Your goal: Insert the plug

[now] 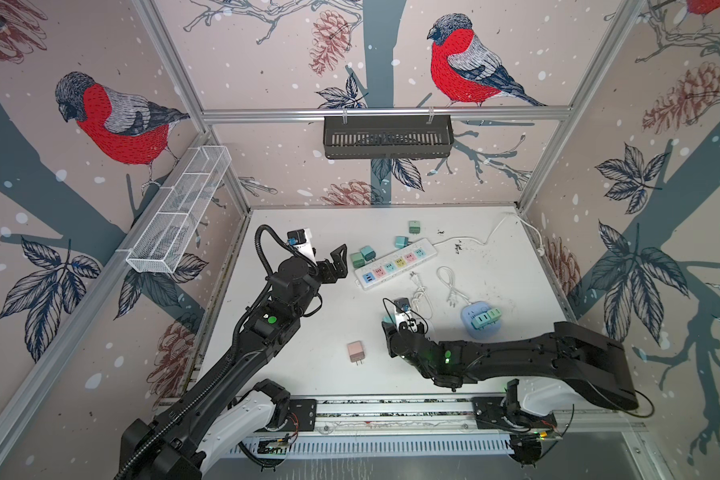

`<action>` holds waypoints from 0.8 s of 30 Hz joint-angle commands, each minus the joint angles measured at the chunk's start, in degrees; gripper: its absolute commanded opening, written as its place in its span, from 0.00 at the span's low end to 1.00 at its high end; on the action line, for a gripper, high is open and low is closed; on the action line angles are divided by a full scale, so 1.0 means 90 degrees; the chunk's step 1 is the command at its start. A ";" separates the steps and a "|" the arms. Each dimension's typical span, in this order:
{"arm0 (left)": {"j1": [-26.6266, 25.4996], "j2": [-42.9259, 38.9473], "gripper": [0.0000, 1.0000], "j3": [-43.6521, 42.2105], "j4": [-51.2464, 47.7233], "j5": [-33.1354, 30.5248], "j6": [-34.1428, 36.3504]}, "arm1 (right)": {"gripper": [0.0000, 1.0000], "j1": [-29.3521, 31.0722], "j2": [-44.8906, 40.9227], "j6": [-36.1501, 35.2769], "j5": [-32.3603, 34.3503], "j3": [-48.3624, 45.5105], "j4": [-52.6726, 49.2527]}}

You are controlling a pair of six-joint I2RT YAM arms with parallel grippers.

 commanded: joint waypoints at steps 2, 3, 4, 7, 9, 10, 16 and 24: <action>0.0001 0.0039 0.96 0.0017 0.0501 0.1357 0.0282 | 0.30 -0.0290 -0.0754 -0.0766 0.0450 -0.0390 0.0512; -0.0002 0.0057 0.95 0.0027 0.0549 0.1534 0.0307 | 0.29 -0.0358 -0.0922 -0.0887 0.0433 -0.0507 0.0630; -0.0001 0.0078 0.93 0.0025 0.0613 0.1749 0.0348 | 0.29 -0.0457 -0.1157 -0.1014 0.0414 -0.0630 0.0753; -0.0023 0.0098 0.91 -0.0001 0.0770 0.2165 0.0475 | 0.26 -0.0708 -0.1698 -0.1372 0.0346 -0.0866 0.0918; -0.0070 0.0103 0.89 0.0006 0.0784 0.2228 0.0560 | 0.25 -0.0839 -0.2026 -0.1590 0.0427 -0.0953 0.0953; -0.0108 0.0098 0.89 0.0015 0.0783 0.2234 0.0612 | 0.25 -0.0899 -0.2188 -0.1721 0.0476 -0.0979 0.0966; -0.0708 0.0194 0.88 0.0072 0.0967 0.2496 0.1236 | 0.22 -0.1125 -0.2994 -0.2531 0.0532 -0.1027 0.1225; -0.1474 0.0451 0.84 0.0356 0.0788 0.2481 0.1806 | 0.07 -0.1385 -0.3275 -0.3611 0.0172 -0.1183 0.2084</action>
